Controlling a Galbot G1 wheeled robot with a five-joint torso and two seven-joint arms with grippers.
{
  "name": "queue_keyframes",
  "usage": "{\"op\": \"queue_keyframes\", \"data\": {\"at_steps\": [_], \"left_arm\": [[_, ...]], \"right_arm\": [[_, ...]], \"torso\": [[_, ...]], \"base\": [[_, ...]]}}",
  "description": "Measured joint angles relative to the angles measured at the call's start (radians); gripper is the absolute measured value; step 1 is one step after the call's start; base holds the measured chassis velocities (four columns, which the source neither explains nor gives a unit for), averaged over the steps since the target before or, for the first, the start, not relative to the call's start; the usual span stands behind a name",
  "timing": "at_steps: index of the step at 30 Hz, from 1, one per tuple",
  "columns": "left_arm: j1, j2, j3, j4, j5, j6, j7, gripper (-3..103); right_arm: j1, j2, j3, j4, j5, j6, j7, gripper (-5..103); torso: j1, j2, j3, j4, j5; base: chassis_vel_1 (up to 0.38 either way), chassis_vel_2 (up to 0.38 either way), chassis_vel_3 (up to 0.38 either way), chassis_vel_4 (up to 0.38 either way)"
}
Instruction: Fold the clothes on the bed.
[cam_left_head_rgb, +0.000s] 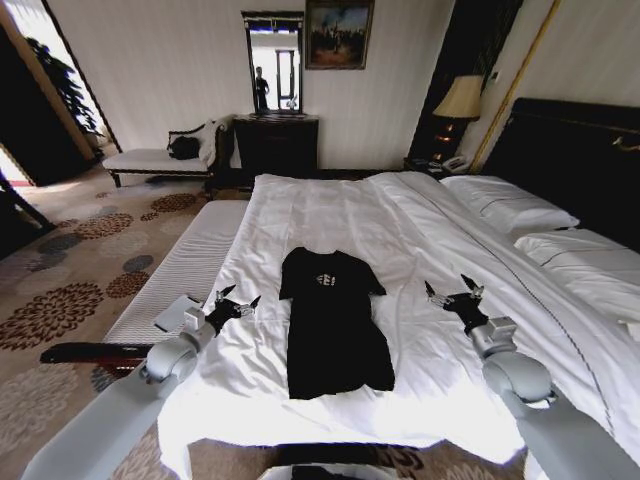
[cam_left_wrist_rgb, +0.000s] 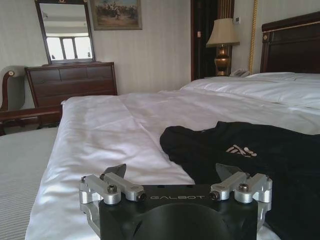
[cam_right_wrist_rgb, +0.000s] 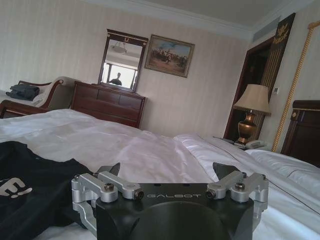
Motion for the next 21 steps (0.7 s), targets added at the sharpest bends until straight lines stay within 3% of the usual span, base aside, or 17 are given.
{"op": "queue_keyframes", "data": {"at_steps": [4,11,13,14,16,17,21], "left_arm": [[0.029,-0.025,-0.005,0.0,-0.024,0.002,0.001,100],[-0.02,-0.141,0.048,0.087,-0.119,0.03,0.0,100],[-0.046,-0.149,0.06,0.117,-0.081,0.031,0.0,100],[-0.081,-0.149,0.077,0.158,0.014,0.024,-0.001,103],[-0.147,-0.128,0.121,0.232,0.215,-0.026,-0.001,99],[-0.147,-0.128,0.121,0.232,0.215,-0.026,-0.001,99],[-0.267,-0.117,0.218,0.31,0.366,-0.089,0.001,97]], "right_arm": [[-0.035,0.036,0.006,0.015,-0.014,0.009,-0.004,100],[-0.063,0.069,0.011,0.03,-0.025,0.01,-0.006,100],[-0.064,0.07,0.012,0.029,-0.025,0.01,-0.006,100],[-0.064,0.072,0.014,0.025,-0.025,0.01,-0.006,100],[-0.061,0.076,0.014,0.016,-0.023,0.008,-0.006,100],[-0.061,0.076,0.014,0.016,-0.023,0.008,-0.006,100],[-0.042,0.094,0.005,-0.005,-0.019,0.004,-0.004,100]], "torso": [[0.0,0.0,0.0,0.0002,0.0002],[0.0,0.0,0.0,0.0002,-0.0001],[0.0,0.0,0.0,-0.0002,-0.0001],[0.0,0.0,0.0,-0.0004,0.0002],[0.0,0.0,0.0,0.0,0.0003],[0.0,0.0,0.0,0.0,0.0003],[0.0,0.0,0.0,0.0003,0.0]], "base": [[0.0,0.0,0.0,0.0],[0.0,0.0,0.0,0.0],[0.0,0.0,0.0,0.0],[0.0,0.0,0.0,0.0],[0.0,0.0,0.0,0.0],[0.0,0.0,0.0,0.0],[0.0,0.0,0.0,0.0]]}}
